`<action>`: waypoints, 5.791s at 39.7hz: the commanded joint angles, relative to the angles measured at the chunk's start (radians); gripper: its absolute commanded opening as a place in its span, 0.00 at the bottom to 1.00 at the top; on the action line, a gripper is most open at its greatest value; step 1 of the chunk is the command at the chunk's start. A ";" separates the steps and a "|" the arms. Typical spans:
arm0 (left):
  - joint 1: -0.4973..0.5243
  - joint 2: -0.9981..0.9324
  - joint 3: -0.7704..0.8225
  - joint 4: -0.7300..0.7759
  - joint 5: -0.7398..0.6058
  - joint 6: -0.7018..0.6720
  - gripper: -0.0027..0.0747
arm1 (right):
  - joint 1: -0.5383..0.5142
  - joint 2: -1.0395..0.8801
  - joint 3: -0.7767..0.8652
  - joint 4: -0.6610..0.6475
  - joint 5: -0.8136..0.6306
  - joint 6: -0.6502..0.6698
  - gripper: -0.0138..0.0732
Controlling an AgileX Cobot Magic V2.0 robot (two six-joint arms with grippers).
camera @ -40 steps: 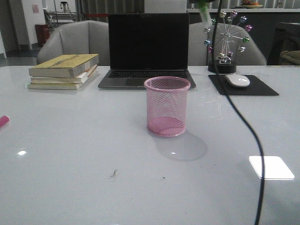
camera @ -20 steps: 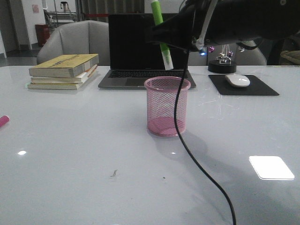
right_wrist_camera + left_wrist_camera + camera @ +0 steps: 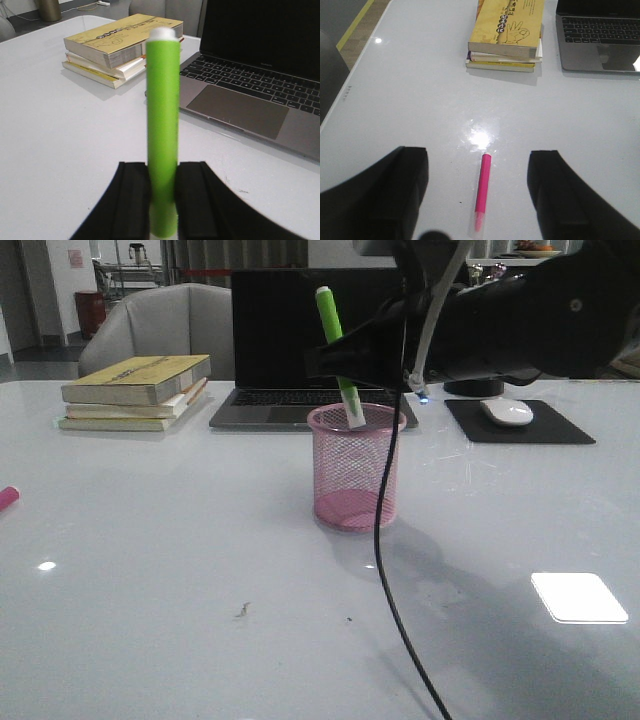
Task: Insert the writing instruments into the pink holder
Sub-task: 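Lower the green marker into the holder and open the right gripper, then withdraw the right gripper away from the holder, then move the left gripper down over the pink marker, then close the left gripper on the pink marker and lift it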
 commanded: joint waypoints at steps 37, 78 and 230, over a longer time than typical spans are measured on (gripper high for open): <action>-0.007 -0.014 -0.034 0.001 -0.070 0.000 0.67 | -0.004 -0.129 -0.036 -0.054 0.051 0.000 0.53; -0.007 -0.014 -0.034 0.001 -0.070 0.000 0.67 | -0.411 -1.036 0.179 -0.178 0.968 0.047 0.53; -0.007 1.056 -0.522 -0.085 0.351 0.134 0.30 | -0.430 -1.150 0.351 -0.194 1.056 0.098 0.53</action>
